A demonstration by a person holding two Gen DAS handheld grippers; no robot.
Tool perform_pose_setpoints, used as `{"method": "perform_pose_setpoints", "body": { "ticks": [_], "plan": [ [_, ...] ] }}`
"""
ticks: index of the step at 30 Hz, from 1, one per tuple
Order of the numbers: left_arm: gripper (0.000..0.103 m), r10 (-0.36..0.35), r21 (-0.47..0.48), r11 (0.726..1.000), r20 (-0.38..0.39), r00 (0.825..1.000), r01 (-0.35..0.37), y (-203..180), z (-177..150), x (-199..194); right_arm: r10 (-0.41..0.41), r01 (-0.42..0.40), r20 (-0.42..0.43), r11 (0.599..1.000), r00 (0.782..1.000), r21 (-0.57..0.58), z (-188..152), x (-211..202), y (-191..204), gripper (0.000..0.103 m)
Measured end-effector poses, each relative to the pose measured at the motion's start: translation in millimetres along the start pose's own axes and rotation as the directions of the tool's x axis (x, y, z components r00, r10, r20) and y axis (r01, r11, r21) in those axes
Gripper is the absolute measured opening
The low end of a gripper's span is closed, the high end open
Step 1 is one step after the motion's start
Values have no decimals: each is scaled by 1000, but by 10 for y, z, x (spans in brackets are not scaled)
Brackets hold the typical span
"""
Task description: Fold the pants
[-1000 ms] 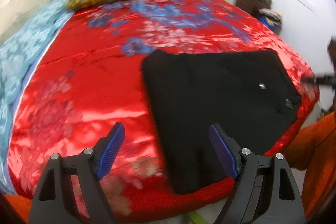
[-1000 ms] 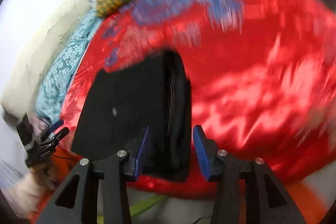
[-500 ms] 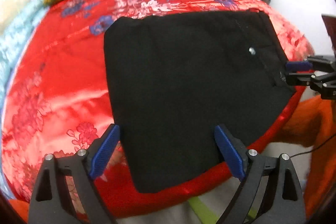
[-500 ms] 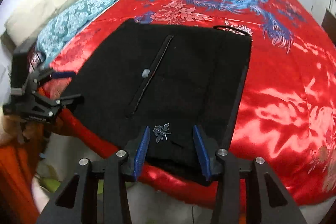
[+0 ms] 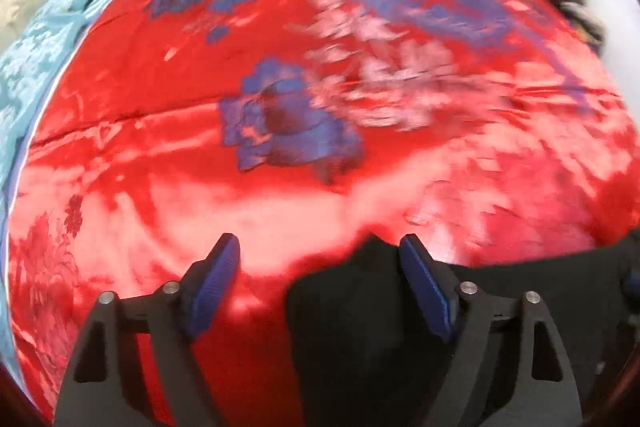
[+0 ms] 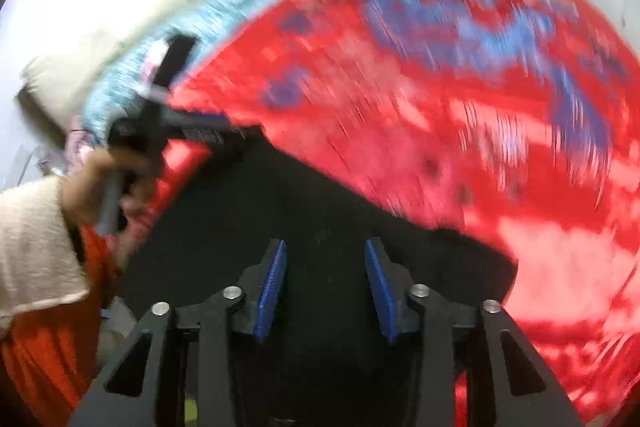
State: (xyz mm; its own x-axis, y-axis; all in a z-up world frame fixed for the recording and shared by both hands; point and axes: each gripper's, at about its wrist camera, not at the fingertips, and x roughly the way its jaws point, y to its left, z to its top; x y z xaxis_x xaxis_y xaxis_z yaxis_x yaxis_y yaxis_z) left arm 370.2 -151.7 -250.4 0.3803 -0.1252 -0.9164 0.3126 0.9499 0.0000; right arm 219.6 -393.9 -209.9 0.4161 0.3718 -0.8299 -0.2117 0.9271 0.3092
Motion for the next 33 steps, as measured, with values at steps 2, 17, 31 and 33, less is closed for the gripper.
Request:
{"method": "perform_pose_setpoints", "body": {
  "ticks": [2,17,31,33],
  "plan": [
    [86,-16,-59,998,1,1000,16,87,-19,-5,21,-22,24,998,999,51,-127,11,-96,33],
    [94,-167,226,957,-79,983,181,-382,-1493,-1136,-96,99,-79,994,992,38,-1217,-417,601,35],
    [96,-101,78,993,107,989,93,-234,-1928,-1781,-395,377,119,914,911,153,-1509,-1075,910,88],
    [96,-95,64,994,106,990,89,-225,-1952,-1775,-398,379,132,913,908,153,-1528,-1093,954,88]
  ]
}}
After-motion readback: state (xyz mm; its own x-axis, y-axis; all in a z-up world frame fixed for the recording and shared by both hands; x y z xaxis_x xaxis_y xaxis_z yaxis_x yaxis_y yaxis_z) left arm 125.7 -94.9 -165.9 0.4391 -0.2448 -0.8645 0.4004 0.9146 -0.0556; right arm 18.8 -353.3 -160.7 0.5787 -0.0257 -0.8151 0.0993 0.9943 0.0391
